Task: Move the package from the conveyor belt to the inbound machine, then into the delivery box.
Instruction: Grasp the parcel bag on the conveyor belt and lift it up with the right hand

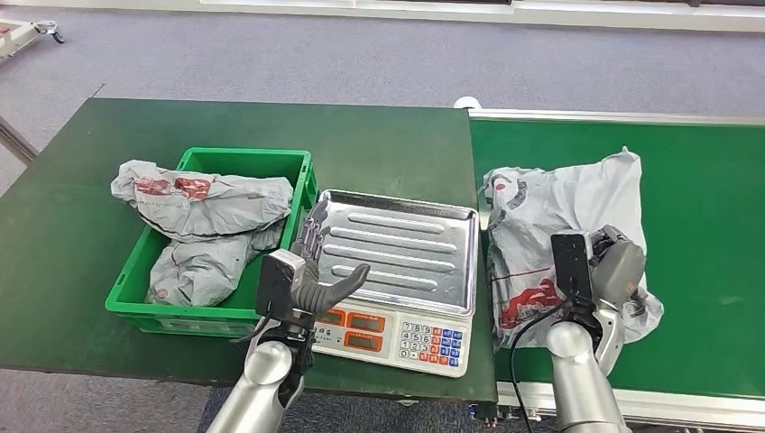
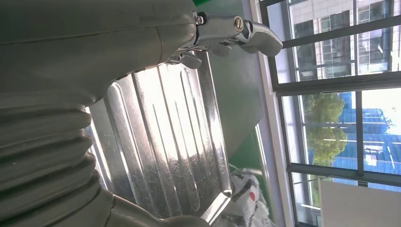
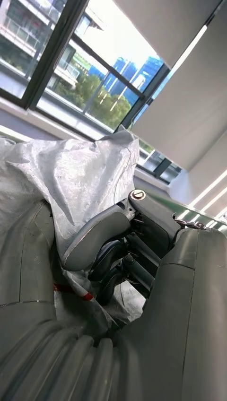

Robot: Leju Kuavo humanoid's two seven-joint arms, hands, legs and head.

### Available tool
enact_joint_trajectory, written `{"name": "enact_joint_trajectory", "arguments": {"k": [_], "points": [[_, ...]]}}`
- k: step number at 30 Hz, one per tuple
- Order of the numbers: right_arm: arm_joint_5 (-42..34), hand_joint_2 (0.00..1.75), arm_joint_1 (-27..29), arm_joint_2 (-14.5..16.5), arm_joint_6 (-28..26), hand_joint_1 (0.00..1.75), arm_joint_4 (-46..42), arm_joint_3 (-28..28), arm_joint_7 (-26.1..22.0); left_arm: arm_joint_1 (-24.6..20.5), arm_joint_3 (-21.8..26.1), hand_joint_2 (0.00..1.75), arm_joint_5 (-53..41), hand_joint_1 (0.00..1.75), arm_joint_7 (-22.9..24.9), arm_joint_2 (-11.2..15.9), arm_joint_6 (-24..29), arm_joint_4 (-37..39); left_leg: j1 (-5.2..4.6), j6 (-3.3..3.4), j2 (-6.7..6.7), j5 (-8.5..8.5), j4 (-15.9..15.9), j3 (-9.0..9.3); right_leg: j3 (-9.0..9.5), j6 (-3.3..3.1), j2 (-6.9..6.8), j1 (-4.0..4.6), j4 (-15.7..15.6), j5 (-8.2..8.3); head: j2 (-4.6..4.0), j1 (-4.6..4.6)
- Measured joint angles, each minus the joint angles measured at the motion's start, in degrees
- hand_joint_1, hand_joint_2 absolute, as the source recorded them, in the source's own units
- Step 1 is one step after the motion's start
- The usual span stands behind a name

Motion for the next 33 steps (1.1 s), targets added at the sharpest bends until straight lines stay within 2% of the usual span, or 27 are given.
{"name": "enact_joint_trajectory", "arguments": {"k": [6,10,15,22,33], "points": [[-0.4,1.75,0.5,0.1,0.0,1.75,-2.0,0.4,-1.9,0.0,0.0,1.75,-0.1,0.00,-0.1,0.0,0.2,-0.1,0.00,0.00,0.00,0.00,0.0,-0.01,0.00,0.00,0.00,0.00,0.0,0.00,0.00,0.01],[0.9,1.75,1.5,0.2,-0.1,1.75,-13.4,5.0,-0.6,0.5,0.5,1.75,-0.4,0.00,-0.8,0.1,0.7,-0.7,0.00,0.00,0.00,0.00,0.0,-0.01,-0.02,0.00,0.00,0.00,0.0,0.00,0.00,-0.01],[0.9,1.75,0.7,0.4,-0.1,1.75,-18.1,6.6,-2.1,0.9,0.6,1.75,-0.7,0.00,-1.3,0.1,0.7,-0.9,0.00,0.00,0.00,0.00,0.0,-0.03,-0.02,0.00,-0.01,0.00,0.0,0.00,0.00,0.00],[-0.6,1.75,-1.3,0.3,0.8,1.75,-19.8,9.4,0.0,0.9,1.2,1.75,-1.0,0.00,-1.4,0.1,0.4,-1.2,0.00,0.00,0.01,0.01,0.0,-0.01,-0.01,0.00,0.01,0.00,0.0,0.01,0.00,-0.01],[-0.2,1.75,-3.4,0.3,1.3,1.75,-19.4,13.1,0.7,0.5,1.4,1.75,-1.1,0.00,-2.0,0.0,0.0,-0.9,0.00,0.00,-0.01,0.01,0.0,-0.05,-0.03,0.00,-0.02,0.00,0.0,0.01,0.00,-0.01]]}}
